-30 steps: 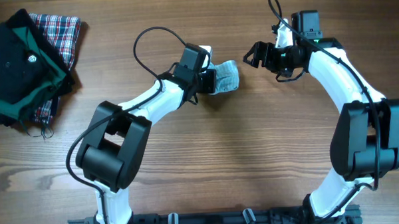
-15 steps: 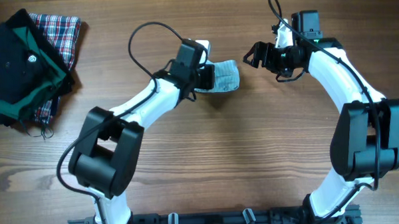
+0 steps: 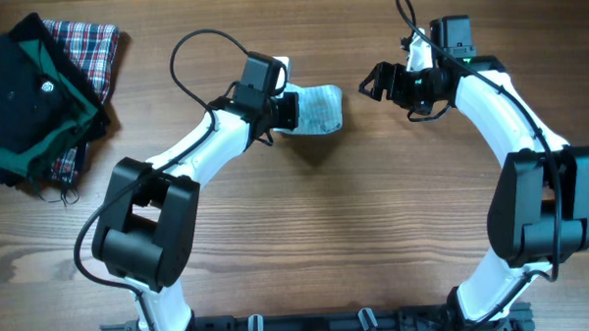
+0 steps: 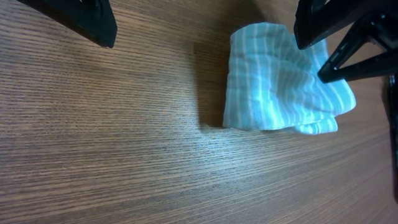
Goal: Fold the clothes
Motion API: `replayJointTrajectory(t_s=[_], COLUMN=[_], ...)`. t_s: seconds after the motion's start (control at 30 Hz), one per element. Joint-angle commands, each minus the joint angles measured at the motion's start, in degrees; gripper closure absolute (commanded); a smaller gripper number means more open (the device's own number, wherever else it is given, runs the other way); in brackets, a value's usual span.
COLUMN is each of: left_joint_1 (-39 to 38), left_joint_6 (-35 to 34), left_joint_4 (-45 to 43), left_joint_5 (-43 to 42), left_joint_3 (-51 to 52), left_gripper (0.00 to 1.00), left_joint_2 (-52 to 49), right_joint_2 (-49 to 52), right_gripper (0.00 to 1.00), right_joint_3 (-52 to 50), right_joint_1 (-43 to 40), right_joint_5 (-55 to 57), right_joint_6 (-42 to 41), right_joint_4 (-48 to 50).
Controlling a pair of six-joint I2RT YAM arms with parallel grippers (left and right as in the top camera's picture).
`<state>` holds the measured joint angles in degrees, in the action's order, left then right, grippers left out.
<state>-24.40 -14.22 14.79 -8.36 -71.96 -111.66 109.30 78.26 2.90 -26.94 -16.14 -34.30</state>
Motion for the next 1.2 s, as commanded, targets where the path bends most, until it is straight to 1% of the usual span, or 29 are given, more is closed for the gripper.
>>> replayJointTrajectory(t_s=[0.0, 0.03, 0.1, 0.13, 0.2, 0.23, 0.27, 0.37, 0.47, 0.63, 0.73, 0.83, 0.9, 0.97, 1.03, 1.07, 1.1, 1.17], left_joint_1=[0.3, 0.3, 0.3, 0.3, 0.4, 0.5, 0.7, 1.5, 2.3, 5.1, 7.0, 8.0, 8.0, 8.0, 8.0, 8.0, 7.9, 7.9], left_joint_6=[2.3, 2.9, 5.0, 5.3, 5.3, 5.3, 5.3, 5.2, 5.2, 4.8, 4.8, 4.8, 4.5, 1.4, -2.4, -4.3, -6.3, -9.0], left_joint_4=[2.3, 3.3, 5.0, 6.2, 7.9, 8.3, 8.7, 8.6, 8.2, 6.7, 6.9, 6.7, 5.6, 2.9, -1.2, -2.8, -4.0, -4.7], left_joint_5=[4.7, 6.3, 8.4, 11.2, 15.8, 17.3, 18.3, 18.9, 18.9, 18.9, 16.5, 9.3, 2.9, -5.1, -14.8, -18.2, -20.1, -20.6], left_joint_3=[-0.9, -0.9, -0.9, -0.9, -0.9, -0.9, -0.9, -0.9, -0.9, -1.0, -1.6, -2.8, -3.8, -4.5, -4.5, -4.5, -4.5, -4.4], left_gripper=[0.96, 0.93, 0.76, 0.69, 0.58, 0.5, 0.45, 0.44, 0.46, 0.46, 0.46, 0.46, 0.46, 0.46, 0.47, 0.48, 0.49, 0.49], left_joint_2=[1.7, 1.7, 1.7, 1.7, 1.7, 1.7, 1.7, 1.7, 1.7, 2.5, 3.9, 6.0, 7.0, 7.2, 7.0, 6.7, 6.4, 6.0], right_joint_2=[1.1, 1.1, 1.1, 1.1, 1.1, 1.1, 1.1, 1.1, 1.1, 1.1, 1.1, 1.1, 1.1, 1.1, 1.1, 1.1, 1.1, 1.1], right_gripper=[0.08, 0.08, 0.08, 0.08, 0.08, 0.08, 0.08, 0.08, 0.08, 0.08, 0.08, 0.07, 0.07, 0.07, 0.07, 0.08, 0.08, 0.1], right_joint_3=[1.1, 1.1, 1.1, 1.1, 1.1, 1.1, 1.1, 1.1, 1.1, 1.1, 1.1, 1.1, 1.1, 1.1, 1.1, 1.1, 1.1, 1.1], right_joint_1=[0.1, 0.1, 0.1, 0.1, 0.1, 0.1, 0.1, 0.1, 0.1, 0.1, 0.3, 0.5, 0.5, 0.5, 0.5, 0.5, 0.5, 0.5], right_joint_5=[0.3, 0.3, 0.3, 0.3, 0.3, 0.3, 0.3, 0.3, -0.3, -1.9, -2.6, -2.5, -2.5, -2.1, -1.6, -1.6, -1.7, -2.7], right_joint_6=[1.4, 1.6, 1.6, 1.6, 1.6, 1.8, 1.9, 1.9, 2.5, 2.4, 2.4, 2.4, 2.5, 2.5, 2.5, 2.4, 2.4, 2.4], right_joint_4=[-0.1, -0.1, -0.1, -0.1, -0.1, 0.0, 0.0, 0.2, 0.3, 1.0, 1.5, 1.7, 2.0, 2.2, 2.1, 2.1, 2.1, 2.1])
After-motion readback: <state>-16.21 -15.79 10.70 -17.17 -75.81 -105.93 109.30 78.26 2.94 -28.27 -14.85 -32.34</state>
